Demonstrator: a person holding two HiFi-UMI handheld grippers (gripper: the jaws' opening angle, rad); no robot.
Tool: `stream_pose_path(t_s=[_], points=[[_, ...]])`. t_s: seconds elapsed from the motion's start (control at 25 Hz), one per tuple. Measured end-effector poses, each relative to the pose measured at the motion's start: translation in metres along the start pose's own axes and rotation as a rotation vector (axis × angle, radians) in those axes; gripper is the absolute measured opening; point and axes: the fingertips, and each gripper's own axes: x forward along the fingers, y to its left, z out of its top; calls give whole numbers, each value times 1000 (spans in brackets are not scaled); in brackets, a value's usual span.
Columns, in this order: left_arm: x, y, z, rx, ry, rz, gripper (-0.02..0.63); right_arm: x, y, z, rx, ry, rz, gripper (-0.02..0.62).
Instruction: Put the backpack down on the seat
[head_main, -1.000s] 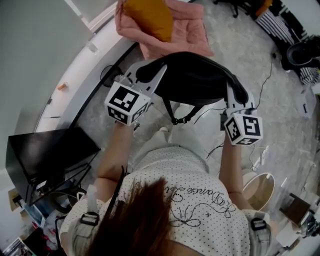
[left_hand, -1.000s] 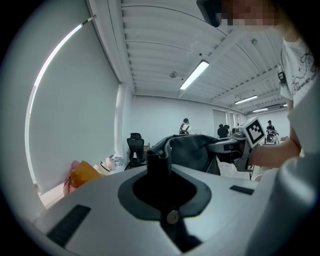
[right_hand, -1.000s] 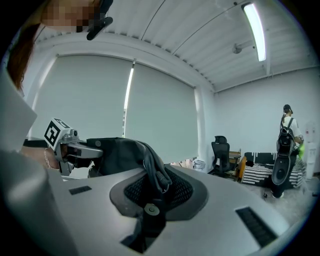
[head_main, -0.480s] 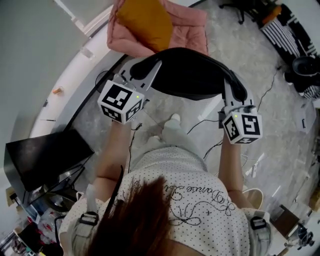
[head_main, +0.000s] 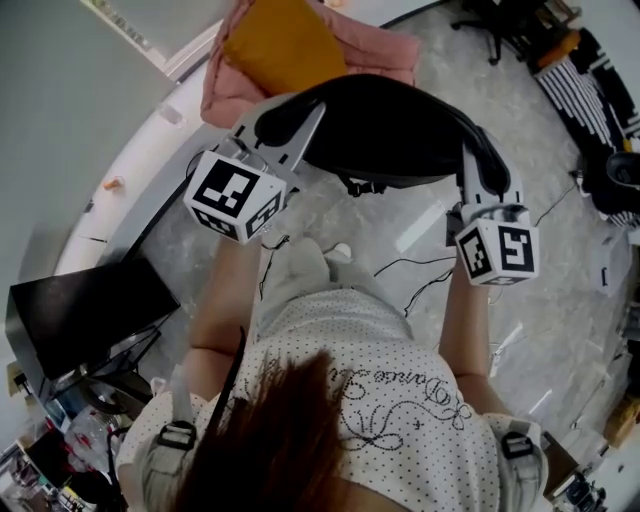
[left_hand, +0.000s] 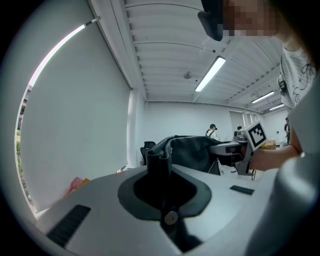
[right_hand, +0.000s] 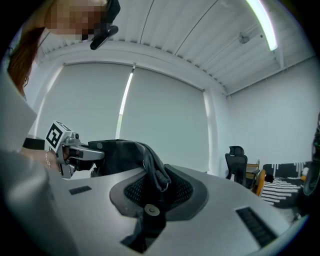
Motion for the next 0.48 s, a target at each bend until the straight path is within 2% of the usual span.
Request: stream_pose_path(t_s=[0.2, 0.48], points=[[23, 29, -3, -3, -2, 0, 19, 34, -9, -3, 10, 1, 0, 61], [82, 90, -10, 0, -28, -61, 19, 104, -35, -6, -6, 0, -59, 61]])
